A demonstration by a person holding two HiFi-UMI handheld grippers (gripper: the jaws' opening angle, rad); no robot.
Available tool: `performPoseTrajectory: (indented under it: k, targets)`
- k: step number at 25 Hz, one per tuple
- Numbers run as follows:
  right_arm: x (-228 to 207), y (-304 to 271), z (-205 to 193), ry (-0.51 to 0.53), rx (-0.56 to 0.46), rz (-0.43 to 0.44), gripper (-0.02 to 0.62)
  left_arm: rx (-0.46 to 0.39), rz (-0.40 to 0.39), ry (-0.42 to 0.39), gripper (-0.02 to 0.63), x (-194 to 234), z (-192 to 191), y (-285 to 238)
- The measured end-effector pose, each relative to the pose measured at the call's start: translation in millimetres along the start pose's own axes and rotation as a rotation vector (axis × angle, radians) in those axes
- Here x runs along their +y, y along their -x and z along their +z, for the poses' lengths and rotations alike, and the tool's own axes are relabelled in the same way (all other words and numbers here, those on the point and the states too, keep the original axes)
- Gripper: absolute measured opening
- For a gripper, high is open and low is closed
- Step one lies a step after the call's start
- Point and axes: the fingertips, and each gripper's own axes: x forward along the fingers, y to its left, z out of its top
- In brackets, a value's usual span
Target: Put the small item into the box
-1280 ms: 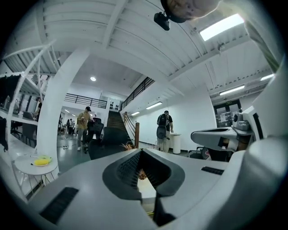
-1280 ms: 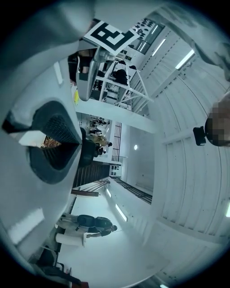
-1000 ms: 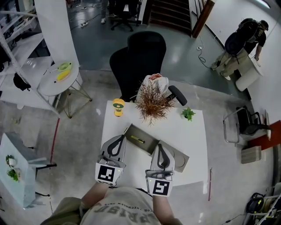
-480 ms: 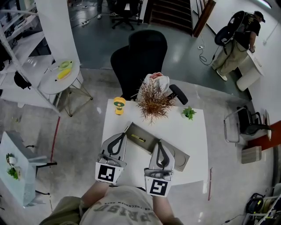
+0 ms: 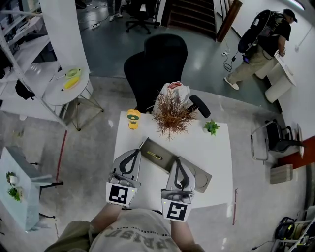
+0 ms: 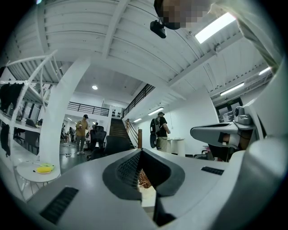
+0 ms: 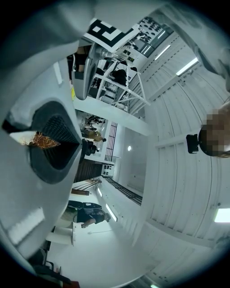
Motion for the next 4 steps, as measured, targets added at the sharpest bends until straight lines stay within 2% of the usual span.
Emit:
performPoseTrajectory:
  k: [4]
  targets:
    - [1.4, -2.2, -0.5, 0.007, 0.003, 0.006, -0.002, -0.002, 0.005, -0.006, 0.009, 2.7, 0.4, -0.6]
